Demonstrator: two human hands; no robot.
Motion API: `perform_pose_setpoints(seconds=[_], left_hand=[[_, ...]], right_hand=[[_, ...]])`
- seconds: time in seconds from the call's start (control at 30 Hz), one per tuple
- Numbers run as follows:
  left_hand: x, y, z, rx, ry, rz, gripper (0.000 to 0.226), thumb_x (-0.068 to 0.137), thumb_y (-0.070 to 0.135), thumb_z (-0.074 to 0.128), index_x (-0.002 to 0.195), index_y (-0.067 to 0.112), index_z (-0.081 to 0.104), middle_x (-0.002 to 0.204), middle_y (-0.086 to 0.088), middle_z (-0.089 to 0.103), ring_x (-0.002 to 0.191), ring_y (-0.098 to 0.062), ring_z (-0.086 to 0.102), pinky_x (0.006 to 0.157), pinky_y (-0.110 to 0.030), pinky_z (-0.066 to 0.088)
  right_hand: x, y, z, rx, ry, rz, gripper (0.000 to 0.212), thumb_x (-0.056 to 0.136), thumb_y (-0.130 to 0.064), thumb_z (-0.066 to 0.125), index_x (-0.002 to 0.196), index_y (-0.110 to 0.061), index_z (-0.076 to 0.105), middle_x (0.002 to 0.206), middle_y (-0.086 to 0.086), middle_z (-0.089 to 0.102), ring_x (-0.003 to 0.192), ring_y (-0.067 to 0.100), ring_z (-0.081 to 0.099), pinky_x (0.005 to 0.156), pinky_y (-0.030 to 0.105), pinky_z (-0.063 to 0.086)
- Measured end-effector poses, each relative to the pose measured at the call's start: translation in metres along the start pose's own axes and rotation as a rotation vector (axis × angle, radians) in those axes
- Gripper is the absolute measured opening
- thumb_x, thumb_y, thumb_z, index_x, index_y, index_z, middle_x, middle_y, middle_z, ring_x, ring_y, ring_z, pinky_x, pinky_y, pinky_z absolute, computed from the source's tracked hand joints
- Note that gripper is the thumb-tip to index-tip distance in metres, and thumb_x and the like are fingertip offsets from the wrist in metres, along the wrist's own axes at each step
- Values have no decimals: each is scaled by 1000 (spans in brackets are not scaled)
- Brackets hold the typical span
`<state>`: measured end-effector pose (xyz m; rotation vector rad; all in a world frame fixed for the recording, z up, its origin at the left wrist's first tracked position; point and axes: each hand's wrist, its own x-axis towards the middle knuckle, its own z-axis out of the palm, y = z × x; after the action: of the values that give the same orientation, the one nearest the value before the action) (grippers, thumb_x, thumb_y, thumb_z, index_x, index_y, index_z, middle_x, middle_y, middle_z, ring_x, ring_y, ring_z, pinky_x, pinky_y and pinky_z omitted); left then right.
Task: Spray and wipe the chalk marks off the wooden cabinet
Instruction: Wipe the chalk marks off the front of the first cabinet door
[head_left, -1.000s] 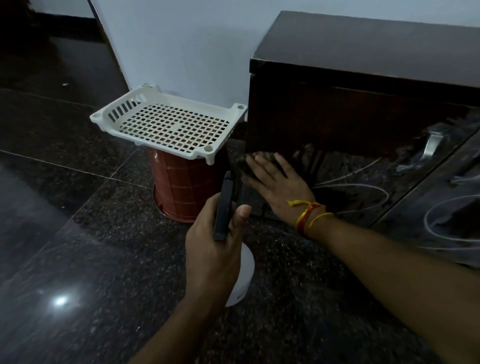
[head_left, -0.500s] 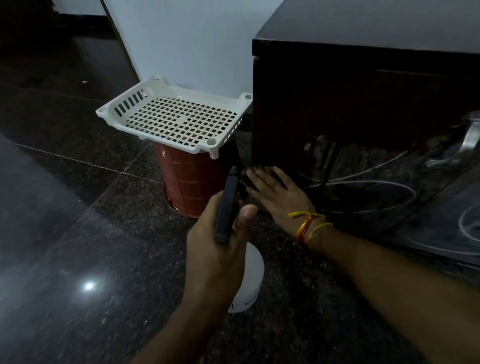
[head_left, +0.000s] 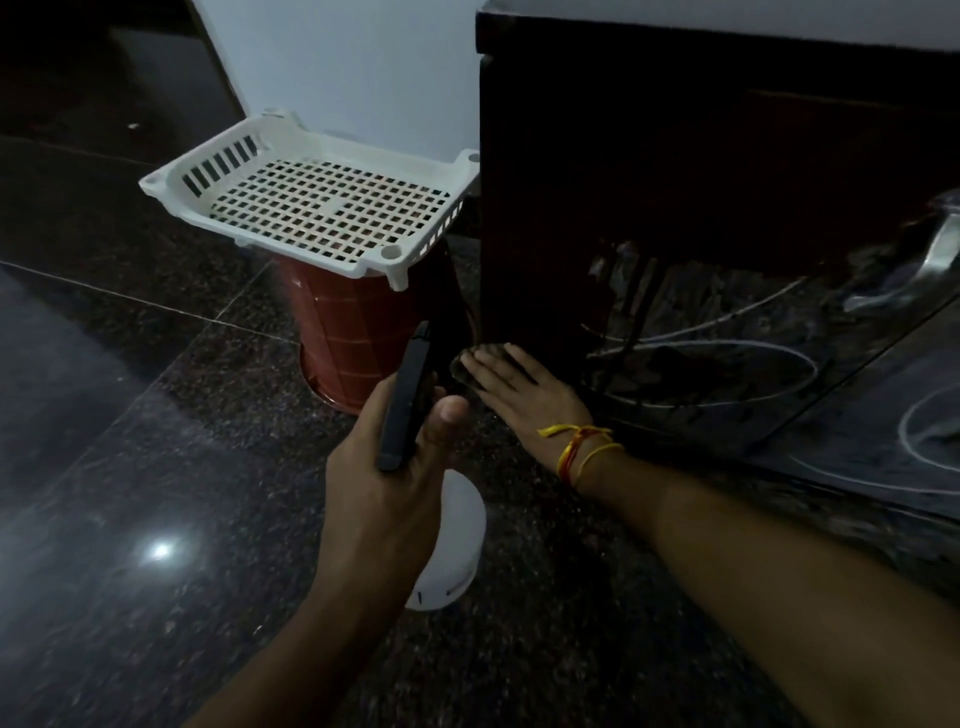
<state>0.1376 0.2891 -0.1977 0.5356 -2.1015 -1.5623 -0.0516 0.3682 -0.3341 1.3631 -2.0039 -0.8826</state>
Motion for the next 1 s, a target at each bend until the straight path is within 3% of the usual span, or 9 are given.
perform_pose_setpoints(seconds=[0.1,0.23,0.33,0.43,0.67,0.83,0.9,1.0], left_hand=[[-3,-4,-4,24,-4,-8,20,71,66,50,90,73,53,85,28,67,76,-8,66,62,-17,51],[-3,-2,-6,39,18,-44,28,70,67,48,93,54,56,84,26,68,76,-4,65,58,-15,48],[-6,-1,-6,54,25,-41,22,73,62,49,91,50,56,87,11,67,74,-12,63,57,-16,47],[-9,3,-7,58,26,-39,22,71,60,50,90,49,56,82,-1,67,71,-6,63,58,-8,45],[-11,3,-6,67,27,-50,34,67,83,44,87,58,57,85,20,69,74,4,64,58,-5,45],[-11,11,0,33,28,-58,23,71,66,48,82,49,58,86,5,66,67,-2,61,55,-9,45],[-12,13,-2,23,9,-30,26,70,77,46,82,57,57,86,4,66,66,0,62,56,-8,45],[-16,10,-8,23,-16,-22,43,61,92,42,86,61,57,83,12,69,71,2,65,59,-7,46]], right_hand=[[4,9,-6,18,10,17,60,98,-22,32,151,-19,6,148,14,-31,134,34,-31,100,58,-33],[5,18,-9,49,43,86,62,96,-23,32,152,-21,6,148,16,-33,135,34,-31,105,56,-27],[1,-3,1,-19,-29,-30,58,99,-26,28,151,-17,5,152,16,-28,140,35,-24,108,58,-23],[4,-18,12,-86,-56,-135,58,100,-33,27,151,-16,5,157,12,-18,143,34,-16,107,58,-22],[5,-11,6,-139,-57,-147,58,100,-33,28,151,-17,6,157,13,-18,142,35,-18,108,60,-22],[-41,6,27,-72,-45,-179,55,103,-26,28,150,-19,-1,155,12,-25,141,35,-24,110,55,-21],[-69,17,37,-62,-81,-152,59,101,-22,35,150,-20,2,150,16,-34,135,39,-33,106,57,-28],[-89,22,43,-31,-145,-204,59,100,-17,31,148,-14,-3,141,18,-43,129,40,-39,101,56,-33]])
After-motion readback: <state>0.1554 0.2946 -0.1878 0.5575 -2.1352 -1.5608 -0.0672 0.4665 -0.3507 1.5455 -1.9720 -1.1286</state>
